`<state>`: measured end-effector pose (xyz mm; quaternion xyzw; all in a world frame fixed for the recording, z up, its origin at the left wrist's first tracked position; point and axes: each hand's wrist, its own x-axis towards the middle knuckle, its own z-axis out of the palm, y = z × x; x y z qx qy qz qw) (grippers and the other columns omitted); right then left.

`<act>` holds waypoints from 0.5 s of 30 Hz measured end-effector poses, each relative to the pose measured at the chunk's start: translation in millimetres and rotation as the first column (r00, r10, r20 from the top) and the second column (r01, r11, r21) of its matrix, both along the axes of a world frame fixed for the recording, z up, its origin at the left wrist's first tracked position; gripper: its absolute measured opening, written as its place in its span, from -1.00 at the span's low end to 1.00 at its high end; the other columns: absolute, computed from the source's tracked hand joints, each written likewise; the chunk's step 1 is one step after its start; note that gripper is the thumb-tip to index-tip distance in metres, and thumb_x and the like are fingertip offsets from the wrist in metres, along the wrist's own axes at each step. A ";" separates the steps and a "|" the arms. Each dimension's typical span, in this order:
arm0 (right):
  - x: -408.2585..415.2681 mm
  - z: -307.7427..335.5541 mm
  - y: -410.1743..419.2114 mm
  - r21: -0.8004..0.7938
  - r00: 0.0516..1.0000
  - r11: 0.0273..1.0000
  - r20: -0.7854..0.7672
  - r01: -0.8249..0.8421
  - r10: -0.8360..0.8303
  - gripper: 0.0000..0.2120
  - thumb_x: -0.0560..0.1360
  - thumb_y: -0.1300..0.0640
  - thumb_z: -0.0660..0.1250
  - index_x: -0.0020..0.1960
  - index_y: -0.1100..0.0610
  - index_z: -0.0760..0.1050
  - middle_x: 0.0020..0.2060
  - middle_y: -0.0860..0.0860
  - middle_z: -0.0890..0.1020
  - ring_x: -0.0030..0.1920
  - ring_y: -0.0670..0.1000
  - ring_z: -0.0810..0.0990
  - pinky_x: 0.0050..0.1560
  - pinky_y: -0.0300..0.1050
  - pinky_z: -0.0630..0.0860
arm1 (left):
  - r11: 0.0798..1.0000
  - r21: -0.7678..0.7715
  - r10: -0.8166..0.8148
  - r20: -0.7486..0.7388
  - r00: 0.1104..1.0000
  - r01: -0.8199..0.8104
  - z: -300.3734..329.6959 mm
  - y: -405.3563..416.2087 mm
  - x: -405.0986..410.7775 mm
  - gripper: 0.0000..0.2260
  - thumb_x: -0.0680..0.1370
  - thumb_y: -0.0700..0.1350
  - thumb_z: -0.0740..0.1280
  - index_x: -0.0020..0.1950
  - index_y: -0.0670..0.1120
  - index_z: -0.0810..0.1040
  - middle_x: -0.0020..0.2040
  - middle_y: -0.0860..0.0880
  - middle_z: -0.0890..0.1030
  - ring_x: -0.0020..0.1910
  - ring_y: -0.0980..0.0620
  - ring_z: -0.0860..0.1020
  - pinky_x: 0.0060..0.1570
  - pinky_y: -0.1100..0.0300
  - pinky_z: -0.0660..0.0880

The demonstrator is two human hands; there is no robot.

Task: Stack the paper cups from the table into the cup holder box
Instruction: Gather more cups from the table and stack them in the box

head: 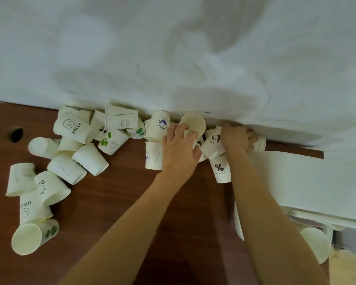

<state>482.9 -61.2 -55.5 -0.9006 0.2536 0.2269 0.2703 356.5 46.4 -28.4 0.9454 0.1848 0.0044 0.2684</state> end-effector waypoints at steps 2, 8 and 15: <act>2.4 -1.0 4.9 0.006 0.997 0.999 -0.068 -0.047 0.047 -0.34 0.53 -0.11 0.08 0.52 0.23 0.17 0.54 0.19 0.12 0.55 0.20 -0.06 0.49 0.24 -0.04 | 1.000 -0.011 0.001 0.018 1.000 -0.001 -0.8 1.3 0.1 -0.76 0.47 -0.10 0.40 0.12 -0.08 0.58 0.30 -0.07 0.45 0.35 -0.15 0.30 0.18 -0.06 0.36; -17.8 -6.3 15.2 0.219 0.974 0.953 -0.037 -0.210 0.223 -0.53 0.35 -0.12 0.18 0.12 0.13 0.52 0.07 0.13 0.60 0.14 0.23 0.53 0.19 0.16 0.48 | 0.999 -0.025 0.035 0.056 0.998 -0.033 -3.4 5.5 0.1 -0.78 0.45 -0.14 0.41 0.09 -0.11 0.60 0.26 -0.10 0.50 0.31 -0.20 0.36 0.15 -0.10 0.40; 1.2 -13.3 -15.6 -0.289 0.926 0.879 -0.110 -0.378 0.362 -0.39 0.47 -0.10 0.17 0.41 0.24 0.33 0.41 0.36 0.28 0.46 0.42 0.09 0.44 0.37 -0.04 | 0.999 -0.037 0.029 0.036 0.999 -0.028 -5.0 6.3 0.5 -0.76 0.45 -0.15 0.40 0.12 -0.10 0.58 0.28 -0.07 0.48 0.36 -0.18 0.32 0.21 -0.11 0.37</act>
